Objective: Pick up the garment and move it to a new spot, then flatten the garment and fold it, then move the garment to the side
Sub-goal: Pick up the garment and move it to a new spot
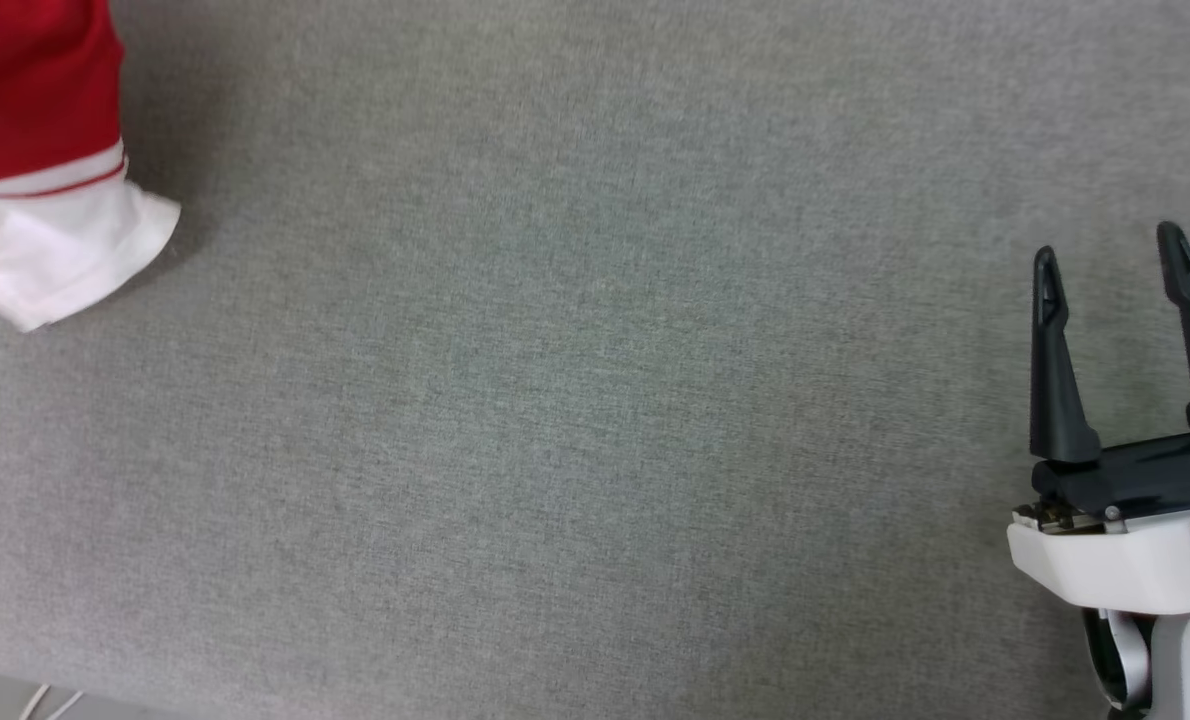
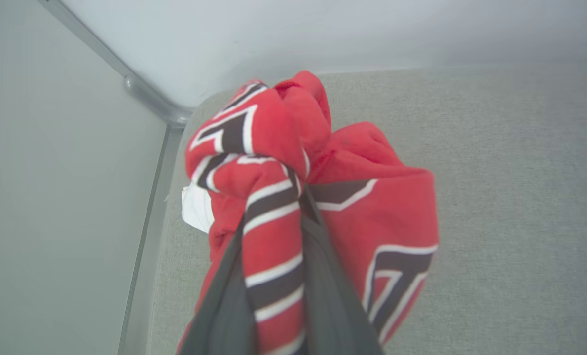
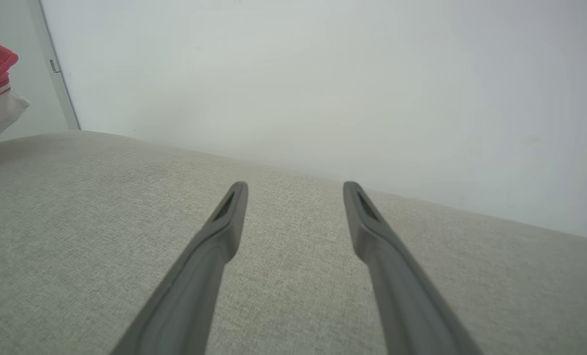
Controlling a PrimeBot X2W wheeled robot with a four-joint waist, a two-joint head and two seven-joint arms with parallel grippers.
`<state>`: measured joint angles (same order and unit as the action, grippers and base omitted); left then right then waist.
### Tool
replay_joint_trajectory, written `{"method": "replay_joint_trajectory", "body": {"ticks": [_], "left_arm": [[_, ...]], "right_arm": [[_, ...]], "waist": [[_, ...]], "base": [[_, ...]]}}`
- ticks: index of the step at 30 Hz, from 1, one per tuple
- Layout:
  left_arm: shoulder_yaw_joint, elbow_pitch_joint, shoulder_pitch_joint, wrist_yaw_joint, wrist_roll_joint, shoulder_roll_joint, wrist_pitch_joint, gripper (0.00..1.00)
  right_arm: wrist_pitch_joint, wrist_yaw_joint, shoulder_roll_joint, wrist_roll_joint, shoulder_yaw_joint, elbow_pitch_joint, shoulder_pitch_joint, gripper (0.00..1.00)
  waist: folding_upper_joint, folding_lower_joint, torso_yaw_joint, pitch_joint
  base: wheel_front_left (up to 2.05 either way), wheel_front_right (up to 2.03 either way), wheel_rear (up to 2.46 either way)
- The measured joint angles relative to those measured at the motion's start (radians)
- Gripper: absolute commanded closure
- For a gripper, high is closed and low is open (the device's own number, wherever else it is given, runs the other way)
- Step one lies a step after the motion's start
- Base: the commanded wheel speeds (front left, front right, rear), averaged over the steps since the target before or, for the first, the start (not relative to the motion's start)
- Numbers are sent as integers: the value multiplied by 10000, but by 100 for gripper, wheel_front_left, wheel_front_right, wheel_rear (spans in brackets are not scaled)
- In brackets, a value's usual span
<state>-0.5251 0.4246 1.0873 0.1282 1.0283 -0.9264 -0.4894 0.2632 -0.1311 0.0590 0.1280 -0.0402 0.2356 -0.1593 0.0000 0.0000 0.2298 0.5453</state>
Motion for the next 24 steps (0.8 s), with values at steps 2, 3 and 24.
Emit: {"method": "replay_joint_trajectory", "body": {"ticks": [2,3,24], "left_arm": [[-255,-399,331,0,-134,-56,-48,100],[-370,-568,492,0,-221,-50,-90,100],[-2800,-3419,3173,6,-999,1381,-1177,100]], "right_arm": [[0,0,-35,-61,59,-111,1,0],[0,0,-40,-105,86,-163,1,0],[0,0,-69,-1789,182,-803,31,0]], "waist": [[0,0,-75,-257],[0,0,-122,-376],[0,0,-2626,-1830]], "base": [[0,0,0],[0,0,0],[0,0,0]]}}
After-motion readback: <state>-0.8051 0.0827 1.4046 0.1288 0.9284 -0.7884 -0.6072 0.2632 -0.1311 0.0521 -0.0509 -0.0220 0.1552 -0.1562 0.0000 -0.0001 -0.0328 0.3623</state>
